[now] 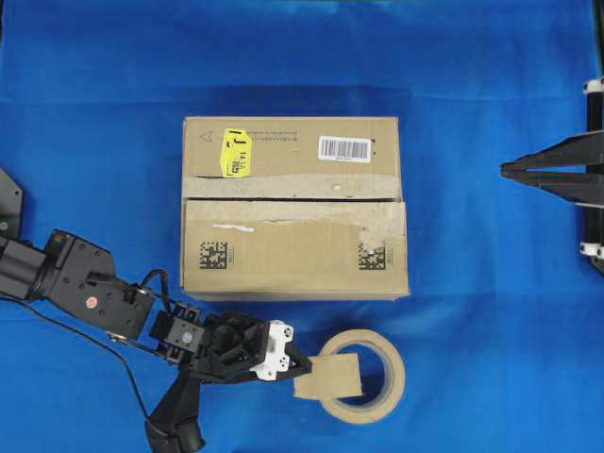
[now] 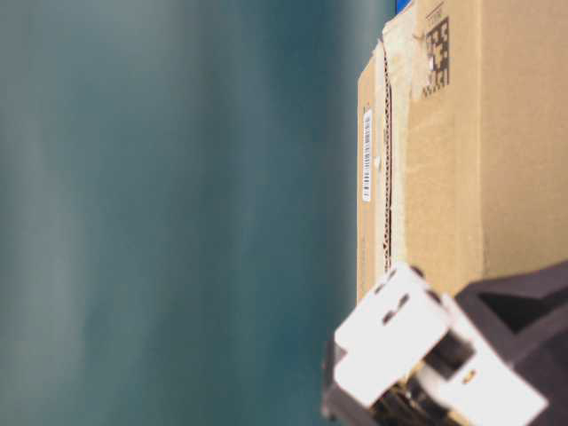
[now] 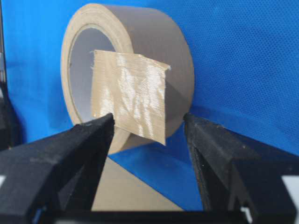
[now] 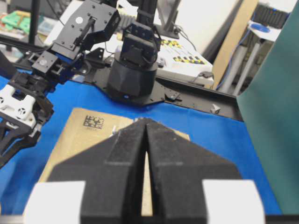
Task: Apply tape along the seams of the closed cardboard box to seal it securely.
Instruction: 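Pinch the loose tape tab with the left gripper, then pull the tape tab up onto the box's center seam with the left gripper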
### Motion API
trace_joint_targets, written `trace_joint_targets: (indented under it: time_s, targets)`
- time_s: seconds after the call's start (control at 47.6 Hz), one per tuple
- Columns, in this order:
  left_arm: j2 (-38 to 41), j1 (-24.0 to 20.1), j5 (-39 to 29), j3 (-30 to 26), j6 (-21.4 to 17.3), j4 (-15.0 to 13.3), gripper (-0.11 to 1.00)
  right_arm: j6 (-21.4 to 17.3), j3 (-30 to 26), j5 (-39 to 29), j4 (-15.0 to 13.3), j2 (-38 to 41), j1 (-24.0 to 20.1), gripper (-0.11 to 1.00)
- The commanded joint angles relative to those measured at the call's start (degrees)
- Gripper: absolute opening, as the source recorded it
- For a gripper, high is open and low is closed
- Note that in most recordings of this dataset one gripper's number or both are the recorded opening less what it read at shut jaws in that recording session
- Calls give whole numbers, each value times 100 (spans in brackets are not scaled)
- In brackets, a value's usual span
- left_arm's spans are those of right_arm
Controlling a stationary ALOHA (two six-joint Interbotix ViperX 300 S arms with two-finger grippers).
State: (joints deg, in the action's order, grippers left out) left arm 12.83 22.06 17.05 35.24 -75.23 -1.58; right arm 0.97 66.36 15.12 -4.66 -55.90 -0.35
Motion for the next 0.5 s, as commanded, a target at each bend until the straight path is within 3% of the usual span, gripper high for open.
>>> trace_joint_targets:
  time_s: [0.0, 0.189, 0.399, 0.483]
  targets:
    - [-44, -9, 123, -167, -9, 9, 58, -9, -123, -18, -9, 53, 0, 0]
    - [-9, -18, 114, -193, 18, 9, 51, -18, -114, -44, -9, 53, 0, 0]
    - [-9, 35, 97, -202, 114, -9, 5, -26, -114, -158, -18, 53, 0, 0]
    - [-18, 35, 97, -193, 132, -18, 0, -26, -123, -158, -9, 53, 0, 0]
